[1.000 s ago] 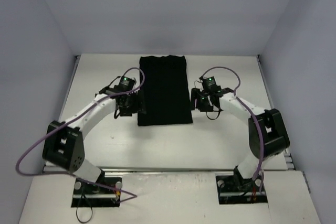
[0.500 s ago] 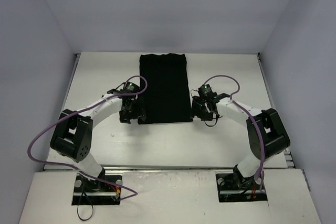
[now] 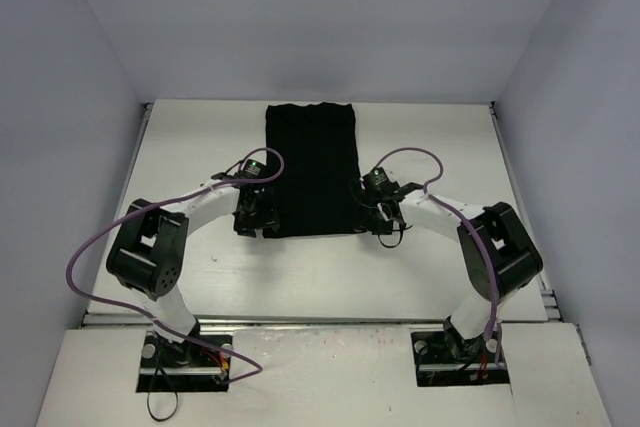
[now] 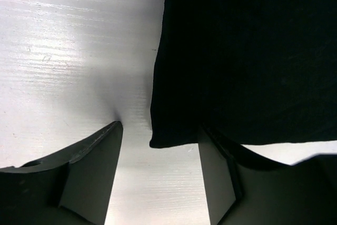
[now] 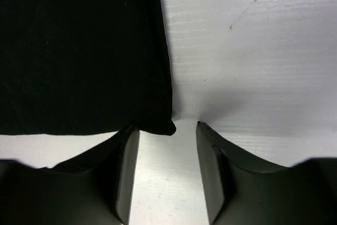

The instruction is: Fold and stack the t-shirts

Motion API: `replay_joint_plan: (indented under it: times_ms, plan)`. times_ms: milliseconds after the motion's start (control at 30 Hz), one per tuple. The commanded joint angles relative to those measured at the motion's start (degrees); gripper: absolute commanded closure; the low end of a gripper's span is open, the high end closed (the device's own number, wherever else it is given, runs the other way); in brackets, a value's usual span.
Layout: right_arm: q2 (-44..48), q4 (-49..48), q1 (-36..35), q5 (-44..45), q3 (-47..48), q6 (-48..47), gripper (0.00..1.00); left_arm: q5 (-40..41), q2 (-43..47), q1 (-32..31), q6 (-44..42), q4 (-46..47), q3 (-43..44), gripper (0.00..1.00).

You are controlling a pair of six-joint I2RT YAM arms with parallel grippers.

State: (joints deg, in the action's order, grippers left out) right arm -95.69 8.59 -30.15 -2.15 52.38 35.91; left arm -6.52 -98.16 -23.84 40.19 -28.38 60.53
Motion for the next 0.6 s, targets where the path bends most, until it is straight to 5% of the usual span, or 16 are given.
replay_joint_plan:
  times_ms: [0, 100, 267, 333, 567]
  plan:
    - [-3.7, -0.3, -0.6, 2.2, -0.5, 1.0, 0.59, 0.5, -1.7, -0.7, 1.3, 2.0, -1.3, 0.5]
    - [-4.2, -0.8, -0.8, 4.1, -0.9, 0.9, 0.66, 0.6, -2.2, -0.8, 1.6, 2.9, -2.1, 0.61]
    - [-5.4, -1.3, -1.3, 4.4, -1.5, 0.4, 0.9, 0.5, -4.3, -1.6, 0.7, 3.5, -2.3, 0.99]
    - [-5.1, -1.2, -1.8, 4.5, -1.9, 0.2, 1.0, -0.3, -4.8, -1.8, 0.1, 3.1, -2.5, 1.0]
    - [4.0, 3.1, -4.9, 3.8, -7.0, -0.2, 1.0, -0.8, 9.3, -3.4, -0.4, -4.9, -7.0, 1.0]
